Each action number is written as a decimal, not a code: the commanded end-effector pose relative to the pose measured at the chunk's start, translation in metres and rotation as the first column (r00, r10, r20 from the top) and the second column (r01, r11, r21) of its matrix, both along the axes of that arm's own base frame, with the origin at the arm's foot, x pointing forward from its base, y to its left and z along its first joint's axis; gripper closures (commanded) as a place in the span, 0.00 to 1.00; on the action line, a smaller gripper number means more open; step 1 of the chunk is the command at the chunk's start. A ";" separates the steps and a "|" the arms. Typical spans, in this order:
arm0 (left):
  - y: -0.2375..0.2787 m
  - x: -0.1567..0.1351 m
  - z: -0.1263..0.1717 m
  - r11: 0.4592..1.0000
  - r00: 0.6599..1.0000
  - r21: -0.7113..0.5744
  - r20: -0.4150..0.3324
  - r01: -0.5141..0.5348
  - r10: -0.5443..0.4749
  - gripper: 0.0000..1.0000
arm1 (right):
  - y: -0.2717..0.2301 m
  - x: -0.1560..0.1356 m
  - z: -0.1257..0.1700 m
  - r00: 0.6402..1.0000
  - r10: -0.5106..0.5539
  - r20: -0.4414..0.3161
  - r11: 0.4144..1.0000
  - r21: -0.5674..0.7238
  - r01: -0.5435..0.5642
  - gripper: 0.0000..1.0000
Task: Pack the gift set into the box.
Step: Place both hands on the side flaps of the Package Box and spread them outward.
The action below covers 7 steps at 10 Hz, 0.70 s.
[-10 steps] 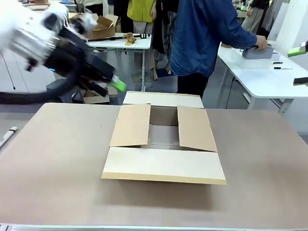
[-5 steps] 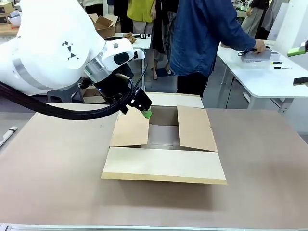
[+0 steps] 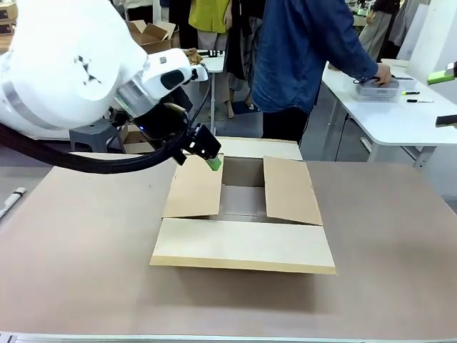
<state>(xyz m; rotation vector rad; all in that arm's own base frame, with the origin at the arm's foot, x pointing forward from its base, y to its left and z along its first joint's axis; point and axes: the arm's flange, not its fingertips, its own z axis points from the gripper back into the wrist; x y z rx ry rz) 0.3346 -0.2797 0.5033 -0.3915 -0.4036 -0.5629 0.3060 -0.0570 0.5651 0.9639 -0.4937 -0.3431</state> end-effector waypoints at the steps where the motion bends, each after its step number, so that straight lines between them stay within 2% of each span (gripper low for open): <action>1: -0.059 0.000 -0.004 0.972 0.983 0.149 0.052 -0.181 0.176 0.00 | -0.001 0.003 0.002 1.000 0.011 0.023 1.000 0.010 -0.011 0.00; 2: -0.079 0.006 -0.005 0.969 0.982 0.156 0.046 -0.190 0.185 0.00 | -0.001 0.003 0.002 1.000 0.011 0.023 1.000 0.010 -0.011 0.00; 3: -0.094 0.018 -0.011 0.948 0.968 0.195 0.037 -0.251 0.249 0.00 | -0.001 0.003 0.002 1.000 0.011 0.023 1.000 0.010 -0.011 0.00; 5: -0.118 0.035 -0.032 0.883 0.930 0.299 0.049 -0.362 0.365 0.00 | -0.001 0.003 0.002 1.000 0.011 0.023 1.000 0.010 -0.011 0.00; 7: -0.133 0.046 -0.051 0.837 0.906 0.368 0.035 -0.405 0.423 0.00 | -0.001 0.003 0.002 1.000 0.011 0.023 1.000 0.010 -0.011 0.00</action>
